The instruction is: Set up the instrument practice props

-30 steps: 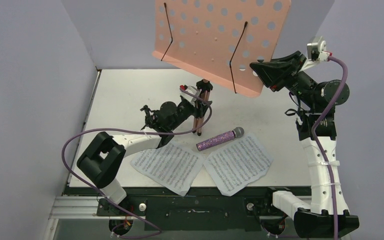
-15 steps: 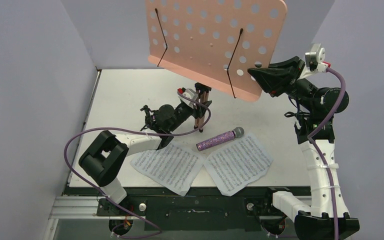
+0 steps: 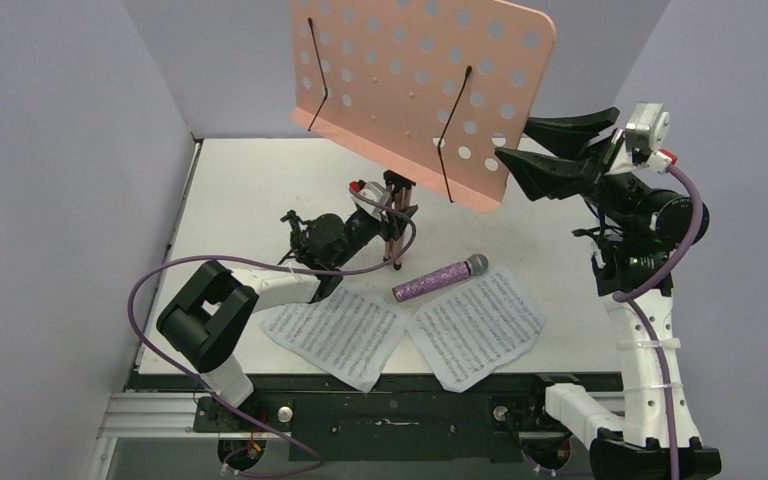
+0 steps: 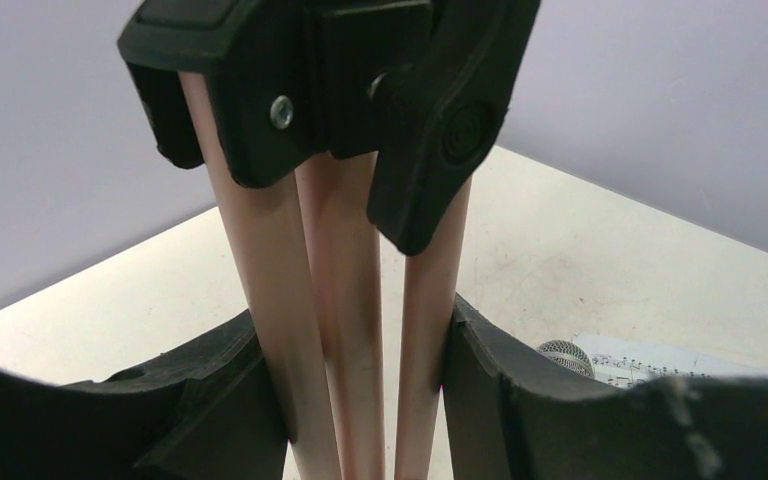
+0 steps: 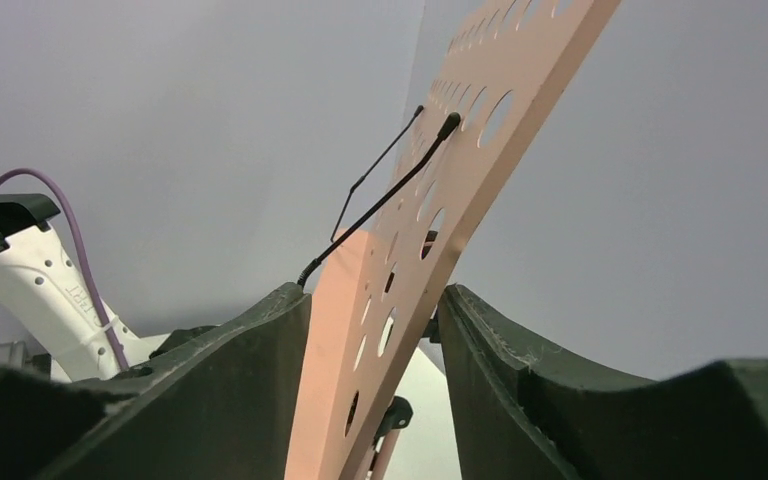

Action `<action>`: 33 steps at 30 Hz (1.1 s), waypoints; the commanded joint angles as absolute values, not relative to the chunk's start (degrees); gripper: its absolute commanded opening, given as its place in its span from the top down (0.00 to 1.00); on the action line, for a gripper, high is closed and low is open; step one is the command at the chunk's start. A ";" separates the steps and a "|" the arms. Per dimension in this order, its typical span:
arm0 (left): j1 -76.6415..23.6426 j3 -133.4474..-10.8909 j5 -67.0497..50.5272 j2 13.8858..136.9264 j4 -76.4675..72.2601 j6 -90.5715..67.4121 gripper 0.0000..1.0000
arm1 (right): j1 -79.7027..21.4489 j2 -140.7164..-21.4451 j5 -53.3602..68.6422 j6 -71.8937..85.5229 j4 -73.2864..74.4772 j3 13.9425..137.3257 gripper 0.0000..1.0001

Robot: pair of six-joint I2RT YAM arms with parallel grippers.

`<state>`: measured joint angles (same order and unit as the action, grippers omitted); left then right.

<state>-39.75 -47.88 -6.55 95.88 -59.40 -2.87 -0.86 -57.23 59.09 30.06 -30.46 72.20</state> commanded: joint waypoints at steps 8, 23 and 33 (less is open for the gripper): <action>-39.19 -49.21 -6.67 92.66 -69.31 -2.30 1.00 | -1.37 -54.02 58.47 25.66 -32.15 72.31 0.24; -39.18 -48.96 -8.04 92.33 -68.33 -2.77 1.00 | -1.40 -44.15 54.98 16.69 -15.24 62.72 0.10; -39.11 -48.35 -8.40 91.94 -68.09 -3.05 1.00 | -1.65 -34.00 57.63 8.84 -4.45 52.05 0.10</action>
<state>-39.64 -47.24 -7.86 95.74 -60.16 -2.94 -1.19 -37.30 56.49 13.19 -8.14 54.35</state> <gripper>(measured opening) 0.466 0.897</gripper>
